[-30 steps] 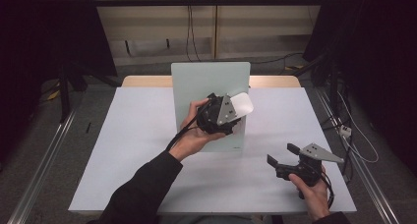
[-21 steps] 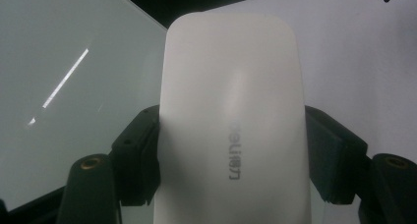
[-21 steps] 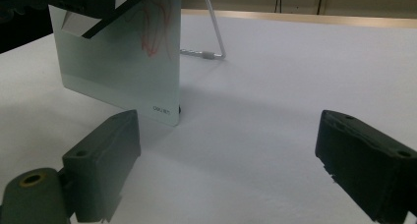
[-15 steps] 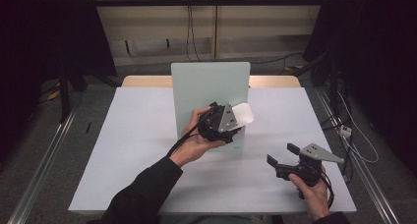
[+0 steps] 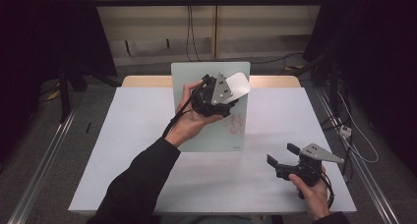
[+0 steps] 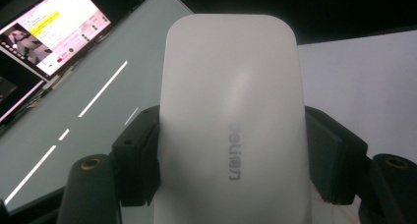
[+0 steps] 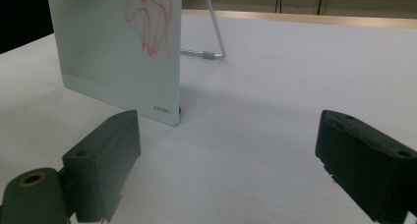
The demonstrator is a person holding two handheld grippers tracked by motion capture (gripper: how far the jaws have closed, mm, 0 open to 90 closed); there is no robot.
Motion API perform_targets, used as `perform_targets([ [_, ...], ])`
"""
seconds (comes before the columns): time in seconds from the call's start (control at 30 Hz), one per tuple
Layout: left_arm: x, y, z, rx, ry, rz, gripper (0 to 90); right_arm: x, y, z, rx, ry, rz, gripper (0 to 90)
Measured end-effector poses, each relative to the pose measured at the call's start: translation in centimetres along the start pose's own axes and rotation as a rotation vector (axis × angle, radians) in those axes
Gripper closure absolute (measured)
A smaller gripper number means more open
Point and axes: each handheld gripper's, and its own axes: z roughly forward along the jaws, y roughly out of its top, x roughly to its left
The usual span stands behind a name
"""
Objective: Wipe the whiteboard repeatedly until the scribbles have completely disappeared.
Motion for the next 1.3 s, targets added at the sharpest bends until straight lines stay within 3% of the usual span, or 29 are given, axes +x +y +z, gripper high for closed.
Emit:
perform_targets([
  [0.07,0.1,-0.1,0.0,-0.012,0.002,-0.016,31.0,0.0,0.0,0.0,-0.001,-0.001,0.000,9.7],
  [0.13,-0.2,-0.2,0.0,0.001,0.004,0.008,31.0,0.0,0.0,-0.1,-0.004,0.000,0.004,9.7],
  [0.27,-1.5,-0.9,0.4,0.026,-0.027,0.032,31.0,0.0,0.0,-0.1,-0.004,0.000,0.004,9.7],
  [0.6,-4.4,-3.2,1.3,0.051,-0.110,0.030,31.0,0.0,0.0,0.0,-0.004,0.000,0.002,9.7],
  [1.0,-7.1,-4.8,2.1,0.116,-0.182,0.088,31.0,0.0,0.0,0.0,-0.003,0.001,0.004,9.7],
  [1.13,-7.0,-4.8,2.1,0.117,-0.193,0.075,31.0,0.1,0.0,0.0,-0.003,0.001,0.003,9.7],
  [1.3,-6.0,-4.2,1.8,0.092,-0.169,0.047,31.0,0.0,0.0,0.0,-0.001,0.001,0.000,9.7],
])
